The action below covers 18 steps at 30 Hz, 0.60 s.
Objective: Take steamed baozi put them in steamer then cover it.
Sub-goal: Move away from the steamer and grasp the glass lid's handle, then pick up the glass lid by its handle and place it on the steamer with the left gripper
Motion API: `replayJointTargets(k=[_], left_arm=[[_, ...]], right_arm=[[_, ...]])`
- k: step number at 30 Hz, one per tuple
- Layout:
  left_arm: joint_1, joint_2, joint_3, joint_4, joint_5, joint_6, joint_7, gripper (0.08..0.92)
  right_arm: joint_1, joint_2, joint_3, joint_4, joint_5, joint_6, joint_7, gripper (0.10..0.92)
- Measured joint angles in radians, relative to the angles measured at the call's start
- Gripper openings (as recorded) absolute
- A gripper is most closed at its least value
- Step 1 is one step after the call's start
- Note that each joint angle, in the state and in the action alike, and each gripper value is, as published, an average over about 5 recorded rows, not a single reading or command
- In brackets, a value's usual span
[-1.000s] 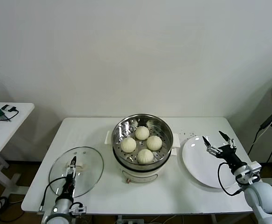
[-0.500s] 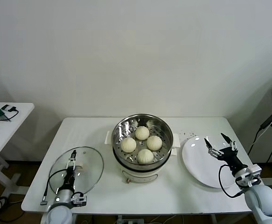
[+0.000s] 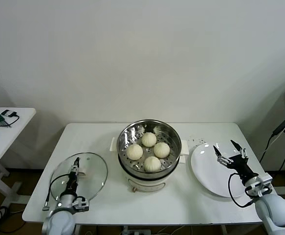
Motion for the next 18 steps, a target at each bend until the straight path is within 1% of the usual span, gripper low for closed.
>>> replayJointTargets(k=[7, 10, 18], left_arm=[[0.004, 0.01, 0.0, -0.007, -0.038, -0.013, 0.0, 0.214], [0.011, 0.017, 0.0, -0.023, -0.062, -0.015, 0.006, 0.16], [0.053, 0.041, -0.015, -0.113, -0.134, 0.007, 0.017, 0.154]], right_arm=[[0.009, 0.001, -0.003, -0.008, -0.012, 0.005, -0.006, 0.823], [0.012, 0.0, -0.002, -0.012, -0.014, 0.007, -0.009, 0.823], [0.019, -0.007, 0.005, -0.025, -0.016, 0.013, -0.015, 0.823]])
